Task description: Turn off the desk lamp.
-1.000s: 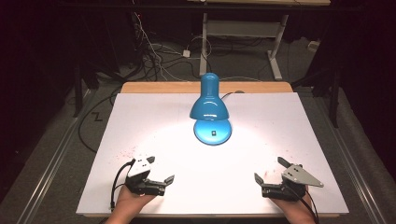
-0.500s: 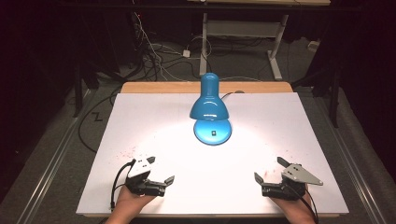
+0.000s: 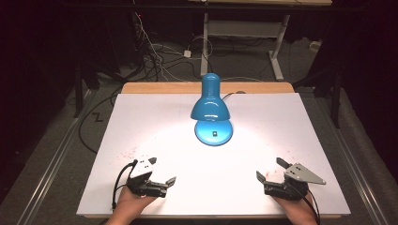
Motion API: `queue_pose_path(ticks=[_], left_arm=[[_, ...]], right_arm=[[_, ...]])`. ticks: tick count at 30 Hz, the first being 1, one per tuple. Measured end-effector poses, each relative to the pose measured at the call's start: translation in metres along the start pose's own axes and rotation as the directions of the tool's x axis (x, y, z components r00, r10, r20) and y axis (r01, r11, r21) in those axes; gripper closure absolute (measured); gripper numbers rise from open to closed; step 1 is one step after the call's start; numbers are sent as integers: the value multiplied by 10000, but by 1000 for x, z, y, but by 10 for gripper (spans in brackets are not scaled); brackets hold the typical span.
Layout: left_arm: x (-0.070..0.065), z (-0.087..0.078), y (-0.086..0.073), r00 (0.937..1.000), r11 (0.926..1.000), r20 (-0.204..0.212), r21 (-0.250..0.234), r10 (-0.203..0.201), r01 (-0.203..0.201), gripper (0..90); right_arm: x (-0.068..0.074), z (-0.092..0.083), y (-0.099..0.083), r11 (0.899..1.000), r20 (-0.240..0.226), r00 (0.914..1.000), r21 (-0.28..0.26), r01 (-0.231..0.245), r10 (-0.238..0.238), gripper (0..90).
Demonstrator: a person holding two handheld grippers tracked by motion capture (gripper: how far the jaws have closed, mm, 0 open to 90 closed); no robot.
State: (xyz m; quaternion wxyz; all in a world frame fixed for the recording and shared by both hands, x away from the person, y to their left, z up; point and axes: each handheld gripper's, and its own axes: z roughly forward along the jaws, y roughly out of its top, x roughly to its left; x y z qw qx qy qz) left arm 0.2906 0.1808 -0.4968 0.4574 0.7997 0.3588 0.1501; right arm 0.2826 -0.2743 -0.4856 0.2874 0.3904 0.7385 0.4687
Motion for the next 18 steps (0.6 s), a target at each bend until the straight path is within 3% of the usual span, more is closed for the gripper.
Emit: queue_pose_path(ticks=[18], left_arm=[[0, 1, 1, 10000, 9999, 42, 110, 20, -21, 0]], right_arm=[[-2, 1, 0, 9998, -132, 9998, 118, -177, 178, 237]])
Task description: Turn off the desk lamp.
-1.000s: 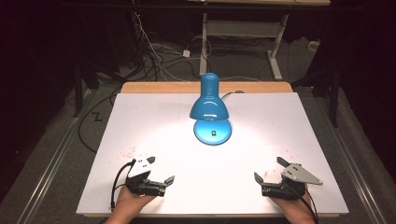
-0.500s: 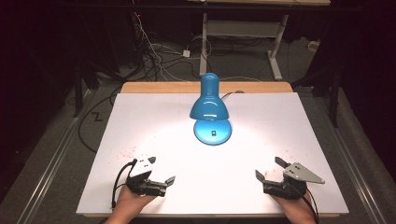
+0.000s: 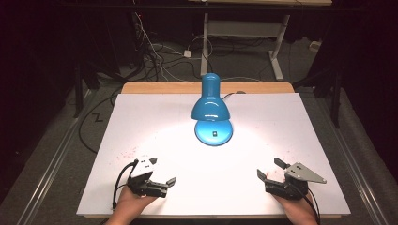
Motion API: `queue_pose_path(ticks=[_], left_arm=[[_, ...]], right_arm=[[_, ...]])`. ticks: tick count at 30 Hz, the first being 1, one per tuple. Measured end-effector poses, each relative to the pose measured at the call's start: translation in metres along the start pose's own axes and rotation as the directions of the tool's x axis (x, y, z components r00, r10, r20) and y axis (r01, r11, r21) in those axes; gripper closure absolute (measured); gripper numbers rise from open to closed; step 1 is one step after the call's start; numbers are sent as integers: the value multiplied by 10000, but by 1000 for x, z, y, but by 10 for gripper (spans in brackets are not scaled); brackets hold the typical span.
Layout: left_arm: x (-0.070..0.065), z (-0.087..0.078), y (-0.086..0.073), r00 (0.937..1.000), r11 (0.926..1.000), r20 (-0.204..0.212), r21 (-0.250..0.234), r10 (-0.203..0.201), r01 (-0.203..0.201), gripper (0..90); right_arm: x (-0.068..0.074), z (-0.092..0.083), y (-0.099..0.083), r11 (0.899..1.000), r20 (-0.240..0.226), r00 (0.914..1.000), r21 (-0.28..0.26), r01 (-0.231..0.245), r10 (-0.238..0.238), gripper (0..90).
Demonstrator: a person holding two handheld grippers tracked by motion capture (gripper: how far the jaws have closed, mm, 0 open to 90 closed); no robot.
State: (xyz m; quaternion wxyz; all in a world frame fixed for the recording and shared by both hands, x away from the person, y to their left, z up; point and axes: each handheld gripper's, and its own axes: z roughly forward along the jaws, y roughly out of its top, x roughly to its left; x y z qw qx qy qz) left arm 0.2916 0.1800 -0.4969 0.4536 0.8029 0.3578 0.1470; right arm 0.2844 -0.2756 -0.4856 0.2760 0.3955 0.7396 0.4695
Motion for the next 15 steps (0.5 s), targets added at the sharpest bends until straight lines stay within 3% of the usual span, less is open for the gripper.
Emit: queue_pose_path(ticks=[15], left_arm=[[0, 0, 0, 10000, 10000, 35, 23, -10, 10, 0]], right_arm=[[0, 1, 1, 9999, -30, 10000, 158, -20, 21, 393]])
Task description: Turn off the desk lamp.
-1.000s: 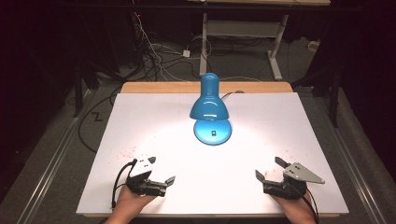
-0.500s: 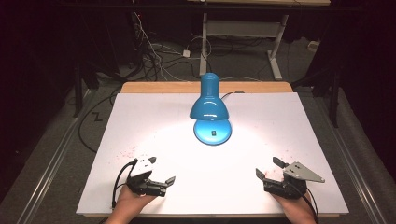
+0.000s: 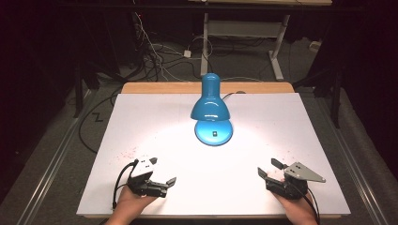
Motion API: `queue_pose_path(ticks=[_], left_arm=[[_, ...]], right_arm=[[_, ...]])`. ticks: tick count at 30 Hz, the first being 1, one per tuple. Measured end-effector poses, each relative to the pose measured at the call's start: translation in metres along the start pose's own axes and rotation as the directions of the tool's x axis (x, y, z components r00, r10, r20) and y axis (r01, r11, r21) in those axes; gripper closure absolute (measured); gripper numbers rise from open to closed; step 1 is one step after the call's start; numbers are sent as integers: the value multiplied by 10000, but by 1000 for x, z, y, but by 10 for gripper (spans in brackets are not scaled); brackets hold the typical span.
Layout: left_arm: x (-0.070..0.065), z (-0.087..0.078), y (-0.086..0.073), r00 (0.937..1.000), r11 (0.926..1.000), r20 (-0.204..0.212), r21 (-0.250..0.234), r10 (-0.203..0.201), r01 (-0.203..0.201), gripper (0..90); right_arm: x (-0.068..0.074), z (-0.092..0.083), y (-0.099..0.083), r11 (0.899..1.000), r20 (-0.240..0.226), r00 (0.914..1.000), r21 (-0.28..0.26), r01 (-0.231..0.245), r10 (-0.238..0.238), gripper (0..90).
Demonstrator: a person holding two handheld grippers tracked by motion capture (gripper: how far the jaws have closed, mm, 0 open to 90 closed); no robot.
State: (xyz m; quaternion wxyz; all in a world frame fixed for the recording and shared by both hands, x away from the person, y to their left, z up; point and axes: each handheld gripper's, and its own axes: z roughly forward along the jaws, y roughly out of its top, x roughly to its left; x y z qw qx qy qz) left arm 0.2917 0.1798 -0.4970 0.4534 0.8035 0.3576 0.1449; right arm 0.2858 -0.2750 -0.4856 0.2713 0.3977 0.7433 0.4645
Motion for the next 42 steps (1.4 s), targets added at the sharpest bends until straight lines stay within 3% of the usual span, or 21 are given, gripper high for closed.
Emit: queue_pose_path(ticks=[15, 22, 28, 32, 38, 40, 42], left_arm=[[0, 0, 0, 10000, 10000, 13, -2, -1, 1, 0], [0, 0, 0, 10000, 10000, 16, 3, -9, 9, 0], [0, 0, 0, 10000, 10000, 14, 14, 22, -22, 0], [0, 0, 0, 10000, 10000, 28, 26, 26, -26, 0], [0, 0, 0, 10000, 10000, 45, 50, 11, -11, 0], [1, 0, 0, 10000, 10000, 46, 43, -5, 5, 0], [1, 0, 0, 10000, 10000, 46, 43, -9, 9, 0]], right_arm=[[-1, 2, 1, 9997, -223, 9997, 224, -43, 48, 602], [-2, 3, 1, 9995, -424, 9991, 304, 21, -8, 731], [-2, 4, 2, 9990, -637, 9979, 438, 104, -76, 900], [-1, 4, 2, 9985, -662, 9977, 510, 209, -175, 900], [-3, 4, 4, 9989, -608, 9978, 395, -247, 271, 900], [-5, 5, 6, 9986, -820, 9953, 147, -509, 519, 900], [-3, 7, 10, 9993, -806, 9960, 93, -374, 380, 900]])
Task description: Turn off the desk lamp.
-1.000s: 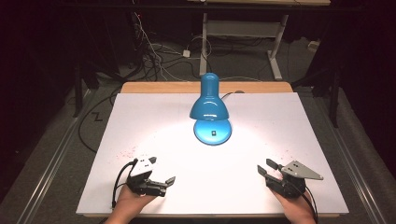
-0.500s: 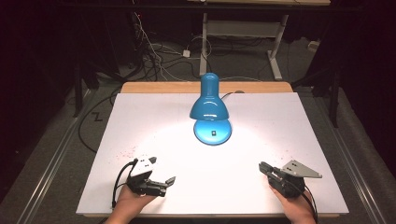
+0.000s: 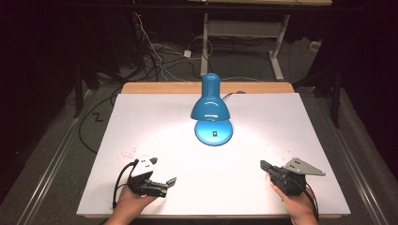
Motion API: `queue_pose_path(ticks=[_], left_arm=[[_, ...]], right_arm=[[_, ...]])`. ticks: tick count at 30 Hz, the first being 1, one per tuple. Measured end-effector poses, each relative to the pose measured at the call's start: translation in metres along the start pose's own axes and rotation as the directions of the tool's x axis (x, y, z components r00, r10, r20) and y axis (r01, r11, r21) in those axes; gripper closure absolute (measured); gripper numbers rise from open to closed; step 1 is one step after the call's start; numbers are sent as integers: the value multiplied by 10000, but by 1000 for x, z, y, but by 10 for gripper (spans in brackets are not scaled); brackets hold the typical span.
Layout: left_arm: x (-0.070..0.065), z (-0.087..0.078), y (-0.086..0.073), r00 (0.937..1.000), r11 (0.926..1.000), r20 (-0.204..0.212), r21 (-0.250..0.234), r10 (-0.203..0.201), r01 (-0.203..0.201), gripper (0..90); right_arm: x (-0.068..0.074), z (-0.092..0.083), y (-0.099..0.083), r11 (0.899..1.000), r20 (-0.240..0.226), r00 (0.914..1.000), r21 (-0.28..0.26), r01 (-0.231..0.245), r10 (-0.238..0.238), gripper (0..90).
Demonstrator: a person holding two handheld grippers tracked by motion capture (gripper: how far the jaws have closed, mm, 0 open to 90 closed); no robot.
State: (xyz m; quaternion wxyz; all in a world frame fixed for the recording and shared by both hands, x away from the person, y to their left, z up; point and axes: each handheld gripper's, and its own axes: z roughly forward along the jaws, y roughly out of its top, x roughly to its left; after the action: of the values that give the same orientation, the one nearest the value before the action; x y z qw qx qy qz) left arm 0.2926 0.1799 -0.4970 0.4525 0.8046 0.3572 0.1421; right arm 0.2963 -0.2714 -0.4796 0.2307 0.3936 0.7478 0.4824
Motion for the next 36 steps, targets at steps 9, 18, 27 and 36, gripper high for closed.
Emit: queue_pose_path(ticks=[9, 18, 27, 36], left_arm=[[0, 0, 0, 10000, 10000, 40, -14, -19, 19, 0], [0, 0, 0, 10000, 10000, 38, -9, -1, 1, 0], [0, 0, 0, 10000, 10000, 88, -2, 21, -21, 0], [0, 0, 0, 9999, 10000, 113, -6, 27, -27, 0]], right_arm=[[7, 23, 15, 9991, -391, 9986, 231, 369, -360, 900], [10, 51, 31, 9992, -623, 9978, 301, 262, -243, 900], [16, 76, 43, 9970, -715, 9949, 231, 732, -714, 900], [18, 94, 49, 9953, -839, 9935, 526, 814, -768, 900]])
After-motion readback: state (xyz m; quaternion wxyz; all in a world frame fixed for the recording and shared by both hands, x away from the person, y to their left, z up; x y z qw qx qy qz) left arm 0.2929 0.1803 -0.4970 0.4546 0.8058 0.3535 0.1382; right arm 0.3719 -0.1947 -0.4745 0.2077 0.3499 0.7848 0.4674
